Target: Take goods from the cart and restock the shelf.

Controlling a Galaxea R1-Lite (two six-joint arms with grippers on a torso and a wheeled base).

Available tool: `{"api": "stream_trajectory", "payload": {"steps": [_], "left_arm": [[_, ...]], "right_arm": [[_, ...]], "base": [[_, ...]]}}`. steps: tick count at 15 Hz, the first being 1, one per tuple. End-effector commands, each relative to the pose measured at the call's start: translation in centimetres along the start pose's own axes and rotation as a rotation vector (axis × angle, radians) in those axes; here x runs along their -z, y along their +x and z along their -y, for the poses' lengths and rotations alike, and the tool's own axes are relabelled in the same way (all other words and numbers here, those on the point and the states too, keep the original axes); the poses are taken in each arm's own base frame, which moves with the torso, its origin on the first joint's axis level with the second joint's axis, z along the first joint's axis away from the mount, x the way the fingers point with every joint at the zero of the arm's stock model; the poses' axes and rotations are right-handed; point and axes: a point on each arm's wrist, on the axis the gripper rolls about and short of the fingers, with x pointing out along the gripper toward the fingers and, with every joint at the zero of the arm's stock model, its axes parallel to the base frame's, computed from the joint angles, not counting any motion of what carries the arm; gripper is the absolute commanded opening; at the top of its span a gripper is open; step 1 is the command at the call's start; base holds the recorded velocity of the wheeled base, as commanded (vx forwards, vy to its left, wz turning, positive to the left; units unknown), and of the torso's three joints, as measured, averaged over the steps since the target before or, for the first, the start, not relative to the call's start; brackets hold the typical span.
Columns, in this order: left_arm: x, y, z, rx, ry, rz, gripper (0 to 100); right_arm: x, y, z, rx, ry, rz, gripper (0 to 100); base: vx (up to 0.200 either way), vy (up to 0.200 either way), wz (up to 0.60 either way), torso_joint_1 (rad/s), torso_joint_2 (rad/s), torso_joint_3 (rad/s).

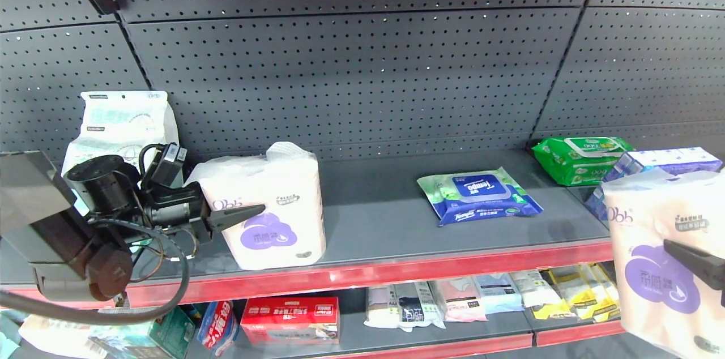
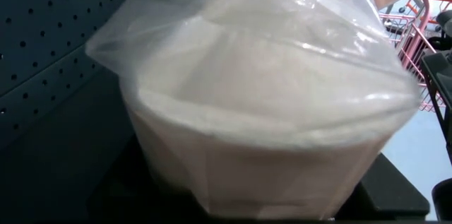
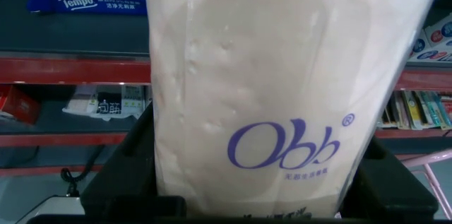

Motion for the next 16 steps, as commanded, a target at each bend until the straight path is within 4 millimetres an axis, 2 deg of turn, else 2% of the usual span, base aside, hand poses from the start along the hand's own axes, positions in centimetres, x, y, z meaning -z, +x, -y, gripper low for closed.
{"api": "stream_trajectory", "payload": {"steps": [1,9,10,16], "left_arm": [[0.00,-0.01,0.00,0.001,0.000,0.000,0],[-0.08,0.05,0.00,0.001,0.003,0.001,0],[-0.03,0.05,-0.01,-0.001,0.004,0.001,100],[-0.18,0.13,0.06,0.004,-0.002,0.002,100]], "right_arm": [[0.07,0.00,-0.02,-0.001,0.000,-0.002,0],[0.22,0.09,-0.05,-0.003,0.000,-0.009,0],[0.24,0.18,-0.05,-0.004,0.000,-0.014,0],[0.20,0.21,-0.04,-0.004,0.000,-0.014,0]], "base": [[0.000,0.000,0.00,0.000,0.00,0.000],[0.000,0.000,0.00,0.000,0.00,0.000],[0.000,0.000,0.00,0.000,0.00,0.000],[0.000,0.000,0.00,0.000,0.00,0.000]]}}
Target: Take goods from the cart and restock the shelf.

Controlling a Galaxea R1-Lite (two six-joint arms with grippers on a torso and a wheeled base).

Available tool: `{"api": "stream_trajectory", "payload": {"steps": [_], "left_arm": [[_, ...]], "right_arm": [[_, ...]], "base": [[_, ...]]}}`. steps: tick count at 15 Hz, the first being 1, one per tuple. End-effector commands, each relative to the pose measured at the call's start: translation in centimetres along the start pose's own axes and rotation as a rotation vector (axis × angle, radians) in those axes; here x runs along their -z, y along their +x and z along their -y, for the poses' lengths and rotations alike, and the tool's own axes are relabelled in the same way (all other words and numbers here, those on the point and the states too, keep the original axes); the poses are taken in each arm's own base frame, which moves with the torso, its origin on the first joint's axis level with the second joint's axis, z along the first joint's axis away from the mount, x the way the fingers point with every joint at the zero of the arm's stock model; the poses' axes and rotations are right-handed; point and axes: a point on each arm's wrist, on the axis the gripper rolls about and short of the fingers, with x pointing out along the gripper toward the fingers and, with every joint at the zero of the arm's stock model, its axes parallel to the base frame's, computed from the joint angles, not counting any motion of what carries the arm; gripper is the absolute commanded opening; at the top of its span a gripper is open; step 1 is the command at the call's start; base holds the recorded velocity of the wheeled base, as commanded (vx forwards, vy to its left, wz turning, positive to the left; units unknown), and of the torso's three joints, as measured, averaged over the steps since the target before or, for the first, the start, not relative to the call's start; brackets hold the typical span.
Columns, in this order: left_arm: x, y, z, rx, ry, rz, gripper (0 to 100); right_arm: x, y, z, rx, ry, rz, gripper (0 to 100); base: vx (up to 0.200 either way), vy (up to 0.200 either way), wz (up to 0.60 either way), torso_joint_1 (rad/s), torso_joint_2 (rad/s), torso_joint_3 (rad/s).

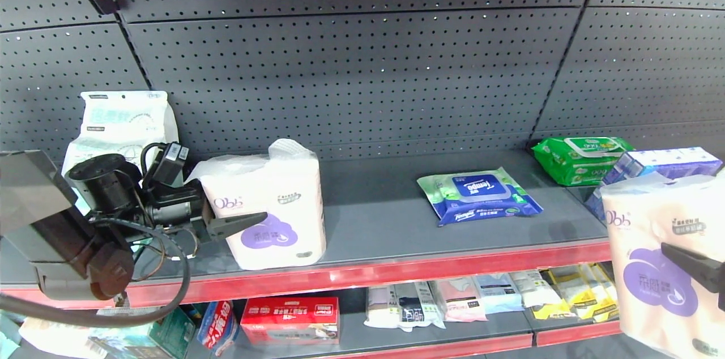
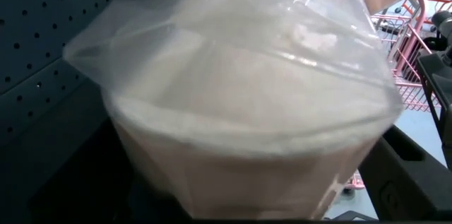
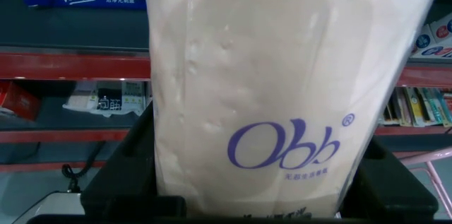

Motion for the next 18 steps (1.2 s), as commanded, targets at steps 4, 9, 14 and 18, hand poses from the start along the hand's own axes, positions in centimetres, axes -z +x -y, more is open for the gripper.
{"api": "stream_trajectory", "payload": {"steps": [4,9,14,18], "left_arm": [[0.0,-1.1,0.0,-0.039,-0.004,-0.003,100],[-0.3,-3.3,0.0,-0.097,-0.002,-0.007,100],[-0.7,-6.0,0.9,-0.100,0.026,-0.014,100],[-0.2,-8.6,1.2,-0.129,0.029,-0.022,100]], "right_arm": [[-0.2,0.1,0.0,-0.004,-0.003,0.003,0],[-0.1,-0.1,-0.1,-0.008,-0.007,0.010,0],[-0.1,-0.1,-0.1,-0.008,-0.022,0.010,0],[0.1,-0.1,-0.2,-0.011,-0.029,0.005,0]], "base": [[0.000,0.000,0.00,0.000,0.00,0.000],[0.000,0.000,0.00,0.000,0.00,0.000],[0.000,0.000,0.00,0.000,0.00,0.000],[0.000,0.000,0.00,0.000,0.00,0.000]]}}
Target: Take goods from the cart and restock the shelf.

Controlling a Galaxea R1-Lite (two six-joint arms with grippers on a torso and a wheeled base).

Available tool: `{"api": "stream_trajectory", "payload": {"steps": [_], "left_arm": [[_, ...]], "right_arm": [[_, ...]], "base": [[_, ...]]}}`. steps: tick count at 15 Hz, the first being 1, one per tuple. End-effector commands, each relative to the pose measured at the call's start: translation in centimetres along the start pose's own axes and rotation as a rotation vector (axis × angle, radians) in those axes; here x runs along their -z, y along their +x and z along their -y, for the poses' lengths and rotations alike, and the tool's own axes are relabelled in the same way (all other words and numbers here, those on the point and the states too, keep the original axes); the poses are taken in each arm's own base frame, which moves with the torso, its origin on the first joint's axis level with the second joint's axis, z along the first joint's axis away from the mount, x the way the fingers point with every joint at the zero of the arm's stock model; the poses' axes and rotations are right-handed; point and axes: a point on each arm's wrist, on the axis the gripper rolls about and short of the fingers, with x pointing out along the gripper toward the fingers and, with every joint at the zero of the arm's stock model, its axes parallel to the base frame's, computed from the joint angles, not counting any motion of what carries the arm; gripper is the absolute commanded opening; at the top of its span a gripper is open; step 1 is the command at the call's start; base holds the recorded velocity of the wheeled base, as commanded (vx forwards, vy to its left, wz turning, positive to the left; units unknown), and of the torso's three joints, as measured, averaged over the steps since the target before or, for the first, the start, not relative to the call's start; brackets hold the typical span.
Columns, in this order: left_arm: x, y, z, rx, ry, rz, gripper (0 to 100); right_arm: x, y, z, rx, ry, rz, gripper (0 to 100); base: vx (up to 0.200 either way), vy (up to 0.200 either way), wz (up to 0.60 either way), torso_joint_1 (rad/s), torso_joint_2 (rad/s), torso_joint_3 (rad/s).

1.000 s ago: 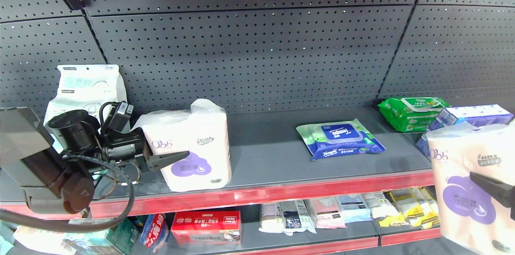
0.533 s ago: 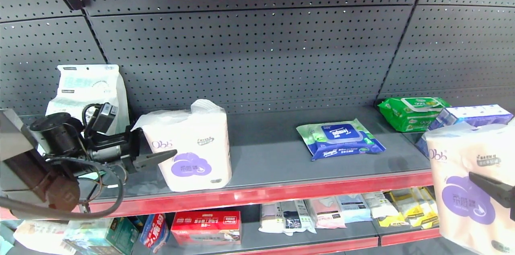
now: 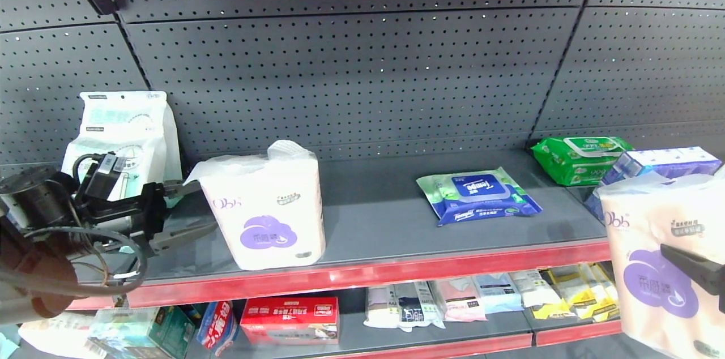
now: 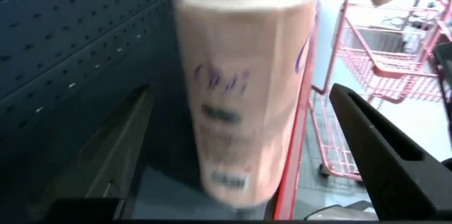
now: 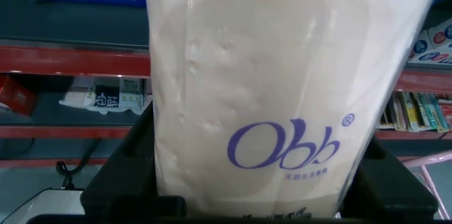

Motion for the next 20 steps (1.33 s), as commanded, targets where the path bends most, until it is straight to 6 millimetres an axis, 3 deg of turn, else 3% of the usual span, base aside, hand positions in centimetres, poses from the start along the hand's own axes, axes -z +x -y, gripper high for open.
{"api": "stream_trajectory", "payload": {"steps": [1,5,8,14,20], "left_arm": [[0.3,-1.6,0.1,-0.043,0.002,-0.006,100],[0.3,-3.4,0.0,-0.115,0.040,-0.014,100],[-0.5,-4.7,0.3,-0.267,0.056,-0.028,100],[-2.2,-7.9,4.9,-0.502,0.022,-0.052,100],[-1.8,-9.9,8.4,-1.045,-0.083,-0.124,100]], "right_arm": [[0.0,0.0,0.0,-0.001,-0.002,0.001,0],[0.0,0.0,0.0,-0.001,-0.013,0.001,0],[-0.1,-0.1,0.0,0.002,-0.015,0.010,0],[-0.1,-0.3,0.0,-0.001,-0.014,0.019,0],[-0.5,-1.0,0.0,-0.003,-0.027,0.064,0]], "base": [[0.000,0.000,0.00,0.000,0.00,0.000],[0.000,0.000,0.00,0.000,0.00,0.000],[0.000,0.000,0.00,0.000,0.00,0.000],[0.000,0.000,0.00,0.000,0.00,0.000],[0.000,0.000,0.00,0.000,0.00,0.000]]}}
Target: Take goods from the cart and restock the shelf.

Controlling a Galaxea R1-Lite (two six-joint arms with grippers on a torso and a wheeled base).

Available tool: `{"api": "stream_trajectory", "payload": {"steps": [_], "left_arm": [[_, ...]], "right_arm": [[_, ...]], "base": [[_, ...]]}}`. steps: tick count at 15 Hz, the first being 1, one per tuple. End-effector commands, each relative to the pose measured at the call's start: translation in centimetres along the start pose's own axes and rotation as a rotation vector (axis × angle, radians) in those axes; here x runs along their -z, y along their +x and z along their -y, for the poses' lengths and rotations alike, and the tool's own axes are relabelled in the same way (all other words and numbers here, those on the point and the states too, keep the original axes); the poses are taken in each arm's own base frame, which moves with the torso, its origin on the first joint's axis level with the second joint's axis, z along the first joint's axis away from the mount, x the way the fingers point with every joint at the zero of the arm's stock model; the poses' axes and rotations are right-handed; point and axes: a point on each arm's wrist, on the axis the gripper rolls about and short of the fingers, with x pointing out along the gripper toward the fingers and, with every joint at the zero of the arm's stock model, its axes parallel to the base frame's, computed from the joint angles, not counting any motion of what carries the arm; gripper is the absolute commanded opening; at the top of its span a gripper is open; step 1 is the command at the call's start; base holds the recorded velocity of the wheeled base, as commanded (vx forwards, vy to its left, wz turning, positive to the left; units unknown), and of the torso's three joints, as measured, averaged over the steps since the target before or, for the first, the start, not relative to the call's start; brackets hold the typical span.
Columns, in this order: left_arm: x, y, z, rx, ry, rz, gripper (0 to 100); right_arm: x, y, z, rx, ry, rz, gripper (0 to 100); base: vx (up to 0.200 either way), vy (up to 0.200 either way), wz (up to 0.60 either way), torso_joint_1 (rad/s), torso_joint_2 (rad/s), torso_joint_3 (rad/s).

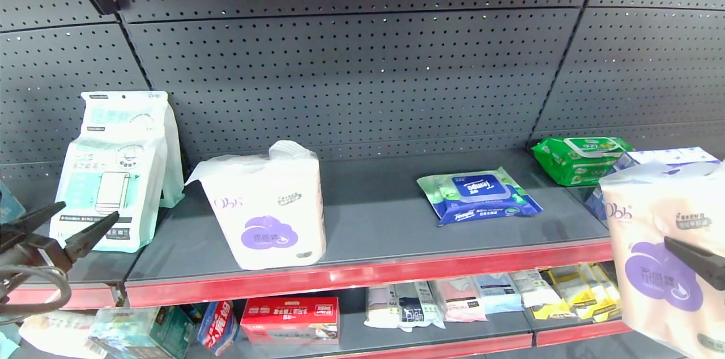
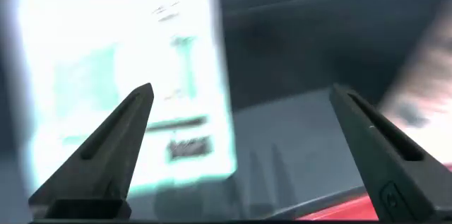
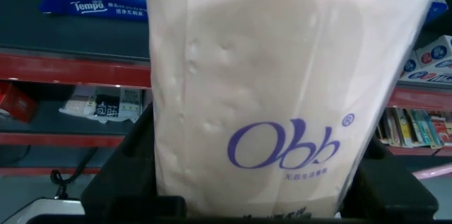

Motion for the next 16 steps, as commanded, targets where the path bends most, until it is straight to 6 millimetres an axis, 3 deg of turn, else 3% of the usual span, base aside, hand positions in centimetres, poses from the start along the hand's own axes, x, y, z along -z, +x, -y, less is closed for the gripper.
{"api": "stream_trajectory", "payload": {"steps": [1,6,10,13,16], "left_arm": [[-0.3,-2.4,1.8,-0.064,-0.057,-0.011,100],[-3.8,-4.8,4.2,-0.042,-0.070,0.139,100],[-7.0,-4.3,3.3,-0.078,0.000,0.223,100],[-7.9,-4.6,3.3,-0.215,-0.070,0.160,100],[-7.9,-6.4,5.6,-0.248,-0.143,0.058,100]], "right_arm": [[0.3,-0.7,-0.2,0.002,-0.004,0.023,0],[0.5,-1.8,-0.4,-0.004,-0.007,0.067,0],[0.6,-2.4,-0.5,-0.004,-0.002,0.094,0],[0.5,-2.4,-0.5,-0.007,-0.001,0.095,0],[0.6,-2.3,-0.5,-0.011,0.017,0.088,0]], "base": [[0.000,0.000,0.00,0.000,0.00,0.000],[0.000,0.000,0.00,0.000,0.00,0.000],[0.000,0.000,0.00,0.000,0.00,0.000],[0.000,0.000,0.00,0.000,0.00,0.000],[0.000,0.000,0.00,0.000,0.00,0.000]]}}
